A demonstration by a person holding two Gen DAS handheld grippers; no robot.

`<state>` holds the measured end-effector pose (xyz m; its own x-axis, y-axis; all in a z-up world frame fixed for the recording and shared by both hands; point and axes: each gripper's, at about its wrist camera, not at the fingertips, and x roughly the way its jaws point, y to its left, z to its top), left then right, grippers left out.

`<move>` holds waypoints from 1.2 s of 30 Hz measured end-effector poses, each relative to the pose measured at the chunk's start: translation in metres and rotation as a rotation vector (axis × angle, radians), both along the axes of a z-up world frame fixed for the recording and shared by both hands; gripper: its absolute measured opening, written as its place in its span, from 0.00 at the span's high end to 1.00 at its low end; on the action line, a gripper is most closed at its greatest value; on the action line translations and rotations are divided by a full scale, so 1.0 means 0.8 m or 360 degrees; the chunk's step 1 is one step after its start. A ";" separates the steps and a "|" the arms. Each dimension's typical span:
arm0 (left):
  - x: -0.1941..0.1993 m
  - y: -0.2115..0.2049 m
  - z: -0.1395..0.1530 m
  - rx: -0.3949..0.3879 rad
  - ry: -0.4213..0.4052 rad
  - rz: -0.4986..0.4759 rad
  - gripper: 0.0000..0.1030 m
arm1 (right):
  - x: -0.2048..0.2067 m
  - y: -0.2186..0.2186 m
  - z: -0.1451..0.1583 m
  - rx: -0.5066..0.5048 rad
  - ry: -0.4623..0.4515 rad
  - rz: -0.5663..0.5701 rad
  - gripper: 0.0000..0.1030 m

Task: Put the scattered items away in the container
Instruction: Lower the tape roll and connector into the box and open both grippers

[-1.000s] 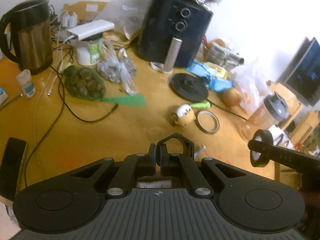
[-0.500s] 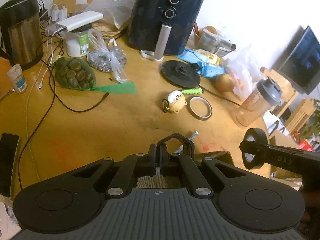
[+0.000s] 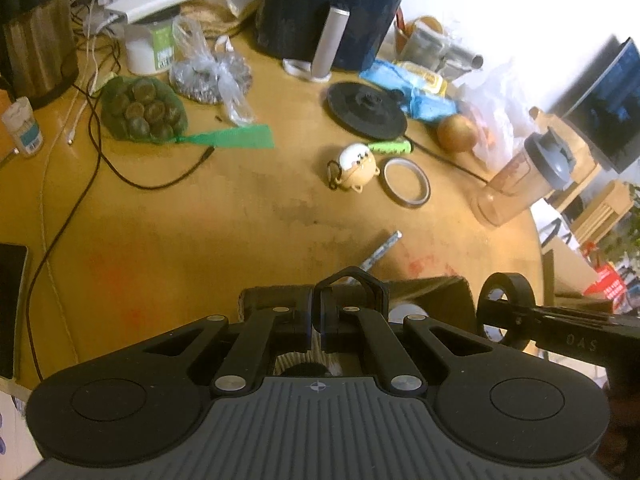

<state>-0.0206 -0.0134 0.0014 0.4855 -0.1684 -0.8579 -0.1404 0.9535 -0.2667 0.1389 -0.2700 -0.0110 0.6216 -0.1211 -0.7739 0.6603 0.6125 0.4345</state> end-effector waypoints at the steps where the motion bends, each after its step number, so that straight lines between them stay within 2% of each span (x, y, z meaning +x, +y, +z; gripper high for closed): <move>1: 0.002 0.000 -0.003 -0.0012 0.0025 0.0000 0.96 | 0.000 0.000 -0.001 0.0012 0.0004 0.0010 0.76; 4: 0.008 0.001 -0.009 -0.0044 0.0093 -0.0003 0.96 | -0.001 0.000 -0.005 0.0069 0.0009 0.0040 0.76; 19: 0.036 0.001 -0.029 -0.0050 0.0330 -0.0065 0.96 | 0.005 0.000 -0.028 0.0259 0.0081 0.0166 0.76; 28: 0.046 0.000 -0.033 -0.0029 0.0395 -0.0076 0.96 | 0.014 -0.002 -0.035 0.0287 0.0129 0.0238 0.76; 31: 0.047 0.002 -0.034 -0.0035 0.0422 -0.0042 0.93 | 0.016 -0.003 -0.037 0.0299 0.0141 0.0258 0.73; 32: 0.048 0.003 -0.034 -0.0045 0.0432 -0.0025 0.92 | 0.017 -0.002 -0.036 0.0294 0.0144 0.0268 0.62; 33: 0.048 0.005 -0.035 -0.0045 0.0446 -0.0010 0.92 | 0.017 -0.002 -0.035 0.0286 0.0146 0.0284 0.36; 34: 0.048 0.006 -0.036 -0.0040 0.0458 -0.0001 0.90 | 0.018 -0.002 -0.032 0.0267 0.0145 0.0295 0.23; 35: 0.048 0.007 -0.036 -0.0033 0.0470 0.0009 0.75 | 0.019 -0.001 -0.030 0.0243 0.0142 0.0306 0.04; 36: 0.048 0.009 -0.036 -0.0028 0.0475 0.0020 0.66 | 0.020 0.000 -0.027 0.0224 0.0139 0.0317 0.00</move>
